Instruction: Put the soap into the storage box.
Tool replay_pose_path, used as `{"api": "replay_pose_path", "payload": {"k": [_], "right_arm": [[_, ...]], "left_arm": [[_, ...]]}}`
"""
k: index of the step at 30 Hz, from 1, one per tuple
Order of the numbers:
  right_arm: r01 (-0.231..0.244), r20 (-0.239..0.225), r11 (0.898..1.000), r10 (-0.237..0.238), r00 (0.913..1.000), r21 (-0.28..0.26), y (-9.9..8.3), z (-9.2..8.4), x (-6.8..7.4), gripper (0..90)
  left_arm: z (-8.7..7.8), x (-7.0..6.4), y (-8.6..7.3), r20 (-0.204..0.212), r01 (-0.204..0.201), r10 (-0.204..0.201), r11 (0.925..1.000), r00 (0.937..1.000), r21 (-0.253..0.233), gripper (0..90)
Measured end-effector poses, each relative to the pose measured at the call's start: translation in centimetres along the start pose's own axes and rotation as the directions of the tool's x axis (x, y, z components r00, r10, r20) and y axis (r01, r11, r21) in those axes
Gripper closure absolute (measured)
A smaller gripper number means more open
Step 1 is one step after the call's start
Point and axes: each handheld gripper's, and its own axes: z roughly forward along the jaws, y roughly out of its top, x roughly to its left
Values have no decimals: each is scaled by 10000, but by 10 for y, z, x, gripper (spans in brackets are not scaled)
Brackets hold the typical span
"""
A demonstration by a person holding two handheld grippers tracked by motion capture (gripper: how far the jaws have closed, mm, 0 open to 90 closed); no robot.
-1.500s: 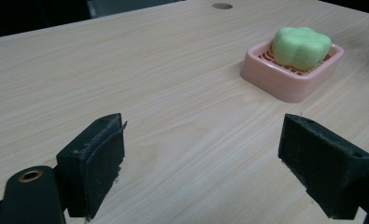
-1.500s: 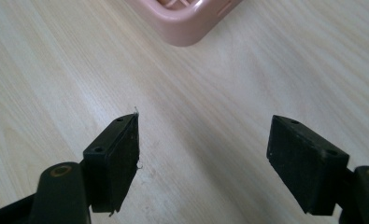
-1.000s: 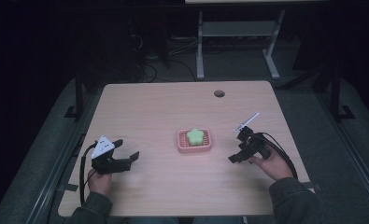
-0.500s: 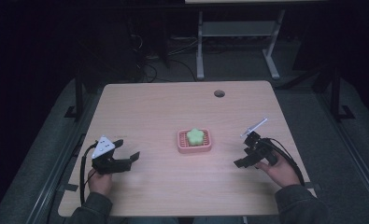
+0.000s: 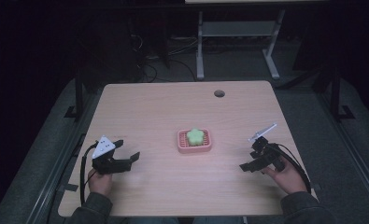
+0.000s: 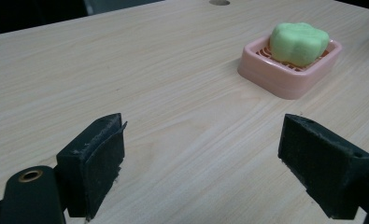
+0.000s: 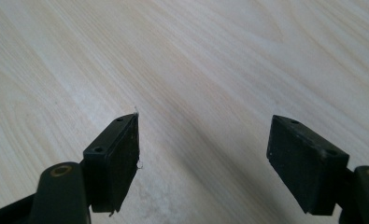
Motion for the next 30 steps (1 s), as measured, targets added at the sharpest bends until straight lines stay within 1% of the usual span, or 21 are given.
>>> {"api": "replay_pose_path", "payload": {"k": [2, 9, 11, 12, 16, 21, 27, 30], "right_arm": [[-103, 32, 9999, 104, 9999, -67, -3, -1, 0, 248], [-177, 62, 9997, 178, 9998, -150, -13, -4, -1, 248], [-193, 72, 9996, 194, 9998, -195, -15, -4, -1, 248], [-254, 91, 9994, 257, 9996, -241, -18, -5, -1, 248], [-255, 103, 9993, 258, 9996, -261, -22, -5, 0, 248], [-309, 137, 9987, 315, 9994, -413, -28, -6, 1, 248], [-350, 293, 9978, 367, 9989, -567, -35, -8, 6, 248], [-346, 384, 9960, 379, 9985, -820, -41, -9, 11, 247]], "left_arm": [[0, 0, 0, 3, -36, 36, 10000, 10000, 19, 140], [1, -1, -1, 40, -44, 44, 10000, 10000, 8, 140], [1, -2, 0, 33, -127, 127, 9999, 9999, 105, 140], [2, -2, 0, 55, -119, 119, 9999, 9999, 78, 140], [2, -2, -1, 95, -198, 197, 9997, 9998, 113, 140], [3, -3, -1, 105, -216, 214, 9996, 9997, 167, 140], [4, -4, 0, 120, -214, 212, 9996, 9997, 169, 140], [4, -3, 0, 100, -274, 272, 9994, 9996, 224, 140]]}}
